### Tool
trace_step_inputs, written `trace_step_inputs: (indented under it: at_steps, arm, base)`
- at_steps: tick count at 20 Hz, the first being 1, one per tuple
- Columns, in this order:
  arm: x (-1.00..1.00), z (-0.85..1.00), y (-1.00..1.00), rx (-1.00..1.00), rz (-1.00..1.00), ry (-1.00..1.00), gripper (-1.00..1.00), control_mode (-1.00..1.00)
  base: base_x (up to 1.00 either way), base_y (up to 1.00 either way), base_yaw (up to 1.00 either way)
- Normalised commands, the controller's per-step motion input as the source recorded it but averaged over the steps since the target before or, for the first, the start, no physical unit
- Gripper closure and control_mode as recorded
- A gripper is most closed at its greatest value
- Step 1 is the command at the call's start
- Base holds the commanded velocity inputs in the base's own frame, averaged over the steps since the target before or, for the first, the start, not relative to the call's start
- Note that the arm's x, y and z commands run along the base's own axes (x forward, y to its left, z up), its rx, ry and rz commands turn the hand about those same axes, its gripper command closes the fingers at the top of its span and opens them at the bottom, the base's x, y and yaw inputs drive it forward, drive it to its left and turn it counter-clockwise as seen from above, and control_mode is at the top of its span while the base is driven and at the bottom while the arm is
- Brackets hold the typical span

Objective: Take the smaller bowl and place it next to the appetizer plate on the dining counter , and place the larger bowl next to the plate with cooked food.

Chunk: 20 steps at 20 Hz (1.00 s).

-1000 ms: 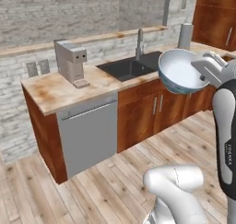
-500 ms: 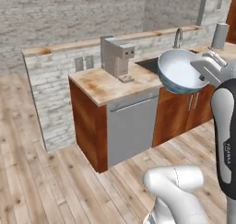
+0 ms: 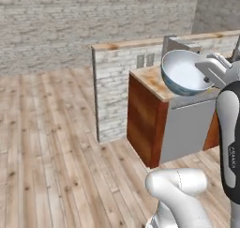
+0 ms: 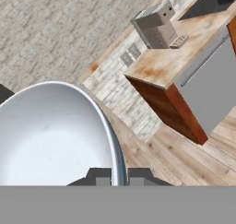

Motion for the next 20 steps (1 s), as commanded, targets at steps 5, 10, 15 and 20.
trace_step_inputs:
  at_steps: [5, 10, 15, 20]
  arm:
    - [0.00, 0.00, 0.00, 0.00, 0.00, 0.00, 1.00, 1.00]
    - [0.00, 0.00, 0.00, 0.00, 0.00, 0.00, 1.00, 1.00]
    - [0.00, 0.00, 0.00, 0.00, 0.00, 0.00, 1.00, 1.00]
    - [0.00, 0.00, 0.00, 0.00, 0.00, 0.00, 1.00, 1.00]
  base:
    - [0.75, 0.97, 0.18]
    - [1.00, 0.80, 0.00]
    - [1.00, 0.87, -0.04]
    - [0.99, 0.68, -0.18]
